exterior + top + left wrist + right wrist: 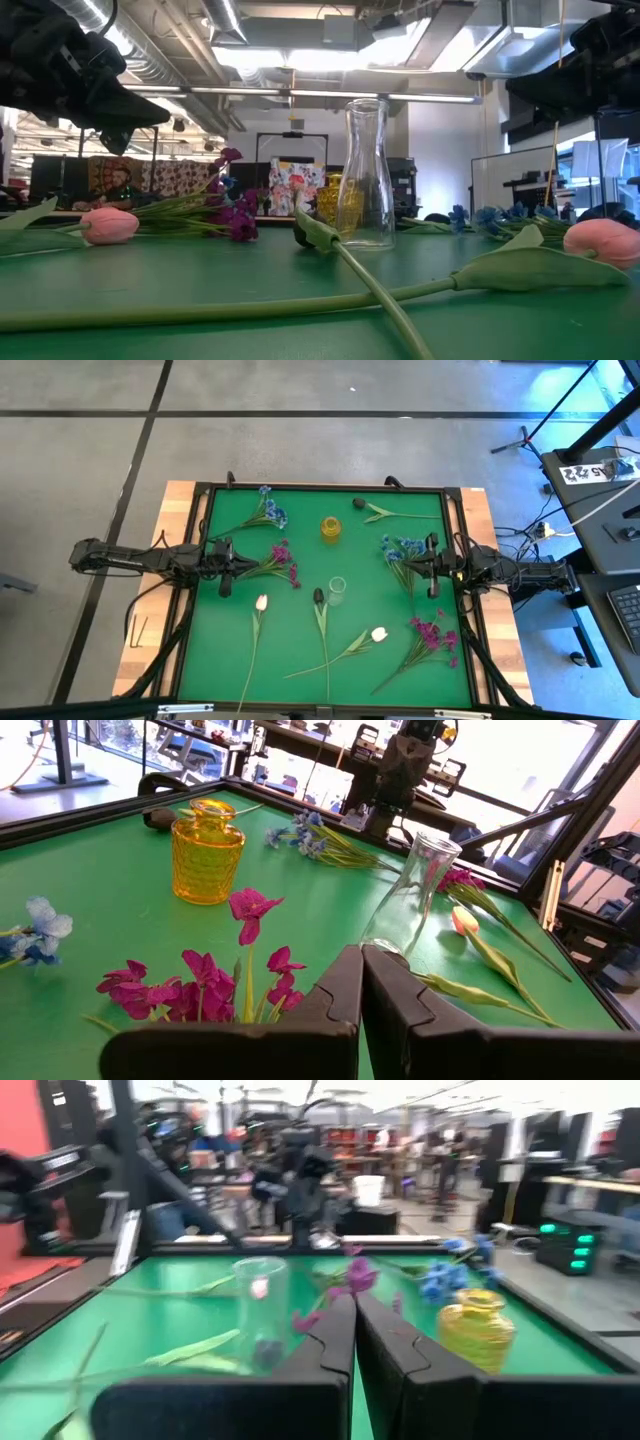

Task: Sort flowers into vase by color
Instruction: Put the right blue flowers into the transparent vase

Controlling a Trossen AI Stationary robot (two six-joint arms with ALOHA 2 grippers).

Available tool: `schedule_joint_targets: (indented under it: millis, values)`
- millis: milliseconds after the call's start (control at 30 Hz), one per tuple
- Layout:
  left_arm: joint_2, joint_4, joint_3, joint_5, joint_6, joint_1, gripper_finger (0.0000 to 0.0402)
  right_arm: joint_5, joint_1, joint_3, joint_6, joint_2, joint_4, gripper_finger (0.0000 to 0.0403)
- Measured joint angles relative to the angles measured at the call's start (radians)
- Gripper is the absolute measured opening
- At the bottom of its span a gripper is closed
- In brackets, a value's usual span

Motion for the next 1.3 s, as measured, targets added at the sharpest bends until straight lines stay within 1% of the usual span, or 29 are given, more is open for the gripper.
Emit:
schedule_joint_targets:
  millis: [133,300,467,567,667,733,800,900,1067,1200,1300]
  values:
    - [0.000,0.000,0.000,0.000,0.000,0.000,0.0000,0.079,0.000,0.000,0.000,0.000,0.048,0.0014]
    - [0.000,0.000,0.000,0.000,0.000,0.000,0.0000,0.083,0.000,0.000,0.000,0.000,0.128,0.0014]
    - [0.000,0.000,0.000,0.000,0.000,0.000,0.0000,0.079,0.000,0.025,0.030,0.000,0.120,0.0014]
    - [0.000,0.000,0.000,0.000,0.000,0.000,0.0000,0.109,0.000,0.047,0.032,0.000,0.116,0.0014]
    - [0.000,0.000,0.000,0.000,0.000,0.000,0.0000,0.173,0.000,0.081,-0.014,0.002,0.073,0.0014]
    - [0.000,0.000,0.000,0.000,0.000,0.000,0.0000,0.267,0.000,0.097,-0.039,0.005,0.010,0.0014]
    - [0.000,0.000,0.000,0.000,0.000,0.000,0.0000,0.354,0.000,0.107,-0.004,0.017,-0.032,0.0014]
    - [0.000,0.000,0.000,0.000,0.000,0.000,0.0000,0.377,0.000,0.123,0.067,0.042,-0.060,0.0014]
    - [0.000,0.000,0.000,0.000,0.000,0.000,0.0000,0.360,0.000,0.173,0.155,0.160,-0.077,0.0014]
    - [0.000,0.000,0.000,0.000,0.000,0.000,0.0000,0.332,0.000,0.288,0.173,0.315,-0.138,0.0014]
    - [0.000,0.000,0.000,0.000,0.000,0.000,0.0000,0.310,0.000,0.401,0.190,0.460,-0.242,0.0014]
